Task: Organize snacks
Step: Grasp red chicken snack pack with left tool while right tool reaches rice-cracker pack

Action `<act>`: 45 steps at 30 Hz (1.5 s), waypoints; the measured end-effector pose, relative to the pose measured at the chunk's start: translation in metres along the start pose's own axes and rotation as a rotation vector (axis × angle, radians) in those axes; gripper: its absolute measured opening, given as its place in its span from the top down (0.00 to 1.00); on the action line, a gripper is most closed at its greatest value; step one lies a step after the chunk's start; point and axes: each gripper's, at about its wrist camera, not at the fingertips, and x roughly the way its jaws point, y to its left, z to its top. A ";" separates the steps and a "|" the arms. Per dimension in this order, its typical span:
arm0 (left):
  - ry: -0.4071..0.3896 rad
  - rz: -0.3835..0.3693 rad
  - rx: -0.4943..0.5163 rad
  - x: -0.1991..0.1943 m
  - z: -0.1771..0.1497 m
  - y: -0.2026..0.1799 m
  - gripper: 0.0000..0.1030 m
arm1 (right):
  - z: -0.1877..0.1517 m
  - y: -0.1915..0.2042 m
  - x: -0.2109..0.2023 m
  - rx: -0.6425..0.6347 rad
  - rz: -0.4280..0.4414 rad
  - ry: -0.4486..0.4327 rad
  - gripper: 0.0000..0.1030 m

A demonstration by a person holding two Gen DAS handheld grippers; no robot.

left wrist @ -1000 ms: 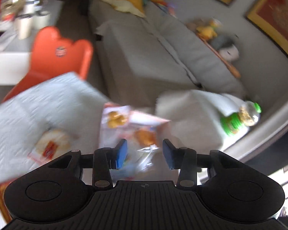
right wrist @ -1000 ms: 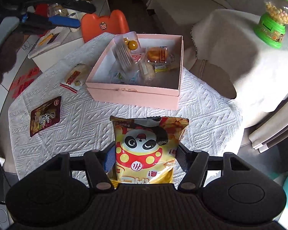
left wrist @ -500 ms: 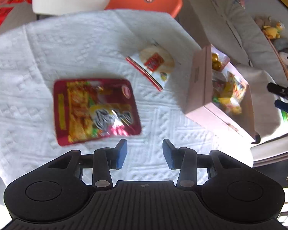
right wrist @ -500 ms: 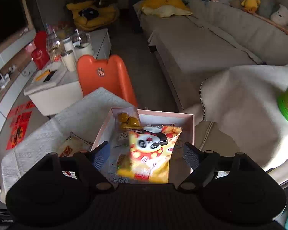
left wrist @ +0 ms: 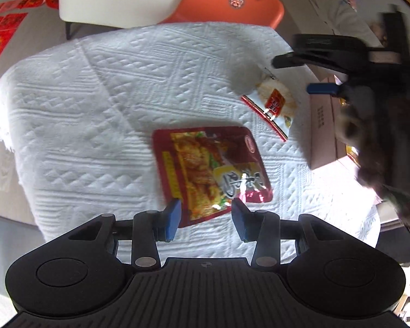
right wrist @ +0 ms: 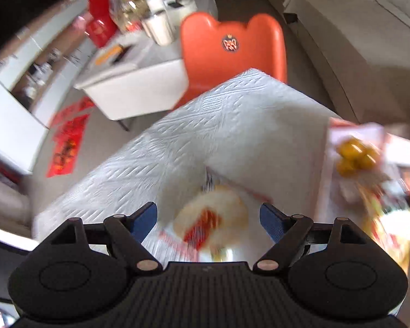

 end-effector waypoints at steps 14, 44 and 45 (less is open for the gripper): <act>0.038 -0.090 0.096 -0.011 0.040 0.037 0.56 | -0.107 0.047 -0.002 -0.205 -0.117 0.077 0.51; 0.149 -0.025 0.274 0.046 0.026 -0.039 0.47 | -0.213 0.012 -0.083 -0.112 -0.141 0.121 0.41; 0.154 -0.020 0.278 0.049 0.025 -0.044 0.47 | -0.214 0.011 -0.084 -0.108 -0.143 0.124 0.41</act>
